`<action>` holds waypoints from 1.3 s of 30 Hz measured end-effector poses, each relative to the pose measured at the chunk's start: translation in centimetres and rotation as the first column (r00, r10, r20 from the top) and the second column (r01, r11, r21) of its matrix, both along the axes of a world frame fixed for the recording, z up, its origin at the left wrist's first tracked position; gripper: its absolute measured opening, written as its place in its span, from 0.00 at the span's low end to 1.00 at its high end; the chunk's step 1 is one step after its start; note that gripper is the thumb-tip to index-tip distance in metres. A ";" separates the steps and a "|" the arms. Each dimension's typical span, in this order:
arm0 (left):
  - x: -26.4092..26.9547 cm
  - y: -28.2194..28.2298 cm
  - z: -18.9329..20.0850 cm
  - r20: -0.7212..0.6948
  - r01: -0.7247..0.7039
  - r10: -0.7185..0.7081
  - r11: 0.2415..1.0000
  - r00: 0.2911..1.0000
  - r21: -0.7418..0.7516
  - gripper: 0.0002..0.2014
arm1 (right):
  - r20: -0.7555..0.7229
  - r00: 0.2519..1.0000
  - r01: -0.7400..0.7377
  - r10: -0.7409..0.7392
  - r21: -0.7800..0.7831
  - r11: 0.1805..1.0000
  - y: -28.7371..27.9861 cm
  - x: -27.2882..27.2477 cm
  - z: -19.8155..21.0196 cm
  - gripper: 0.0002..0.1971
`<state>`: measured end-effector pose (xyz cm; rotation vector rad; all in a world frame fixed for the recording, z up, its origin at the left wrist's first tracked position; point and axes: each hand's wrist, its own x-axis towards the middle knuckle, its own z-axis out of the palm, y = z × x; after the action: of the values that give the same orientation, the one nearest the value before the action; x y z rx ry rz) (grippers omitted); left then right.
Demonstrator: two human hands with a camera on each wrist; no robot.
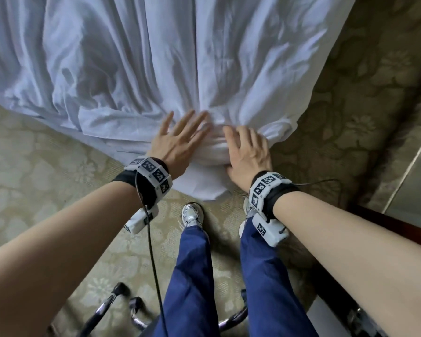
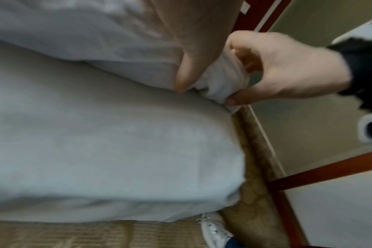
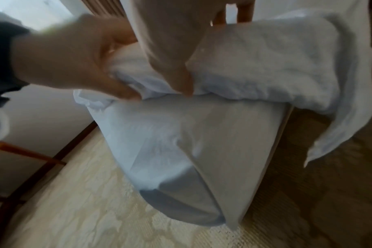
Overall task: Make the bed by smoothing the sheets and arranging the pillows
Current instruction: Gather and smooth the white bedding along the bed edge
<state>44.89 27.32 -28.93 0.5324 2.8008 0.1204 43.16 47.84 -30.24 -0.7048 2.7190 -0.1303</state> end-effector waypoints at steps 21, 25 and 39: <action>6.0 -1.1 4.5 0.012 -0.132 0.132 0.984 0.991 0.116 0.16 | 0.122 0.992 0.037 -0.038 0.011 0.999 0.2 5.4 5.7 0.28; 8.1 0.1 6.2 -0.009 -0.218 0.223 0.961 0.975 0.169 0.20 | 0.151 0.987 0.047 -0.051 0.033 0.998 1.1 8.2 7.8 0.23; 18.9 3.7 2.2 0.521 0.124 0.000 0.971 0.853 -0.203 0.36 | 0.437 0.888 -0.284 0.142 0.278 0.918 6.4 16.7 5.8 0.16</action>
<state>63.82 30.99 -26.77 0.4520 2.2262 -0.0676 59.84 54.29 -24.44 -0.7713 2.1691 0.2145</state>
